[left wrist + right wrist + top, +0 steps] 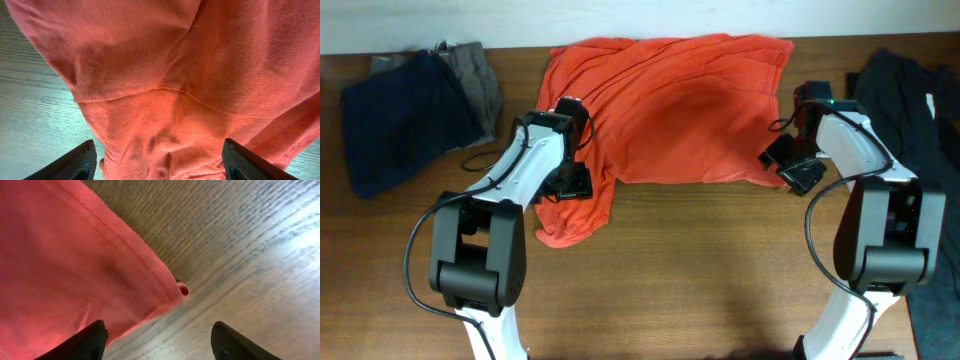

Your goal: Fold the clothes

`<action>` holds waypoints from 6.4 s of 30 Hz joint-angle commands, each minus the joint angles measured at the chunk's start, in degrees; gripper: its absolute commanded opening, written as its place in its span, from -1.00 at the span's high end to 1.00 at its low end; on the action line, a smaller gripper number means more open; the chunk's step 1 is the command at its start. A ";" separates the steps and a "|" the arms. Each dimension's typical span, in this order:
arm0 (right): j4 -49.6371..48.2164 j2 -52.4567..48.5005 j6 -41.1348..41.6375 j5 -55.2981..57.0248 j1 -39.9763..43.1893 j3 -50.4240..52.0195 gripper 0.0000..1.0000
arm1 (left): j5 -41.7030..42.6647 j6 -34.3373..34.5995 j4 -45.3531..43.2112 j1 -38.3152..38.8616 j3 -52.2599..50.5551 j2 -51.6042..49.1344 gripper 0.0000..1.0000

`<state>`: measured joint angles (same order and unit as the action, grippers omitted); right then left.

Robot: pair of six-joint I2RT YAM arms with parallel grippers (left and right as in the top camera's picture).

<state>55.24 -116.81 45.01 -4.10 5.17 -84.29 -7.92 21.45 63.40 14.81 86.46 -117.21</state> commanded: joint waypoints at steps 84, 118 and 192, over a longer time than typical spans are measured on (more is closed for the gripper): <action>0.79 -6.01 0.87 3.91 -0.22 0.50 0.93 | 15.15 -2.45 -2.12 -13.77 -13.22 4.50 0.98; 29.22 14.56 3.98 19.58 -0.22 0.50 0.92 | 2.60 8.98 20.26 -14.12 -21.90 37.68 0.98; 9.22 16.04 -35.80 -10.23 -10.78 -0.13 -0.36 | 6.62 -11.28 -23.10 -13.60 37.31 -23.69 0.99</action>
<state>64.45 -101.62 10.04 -15.29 -4.21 -84.03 0.56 12.12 40.34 1.61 122.63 -137.45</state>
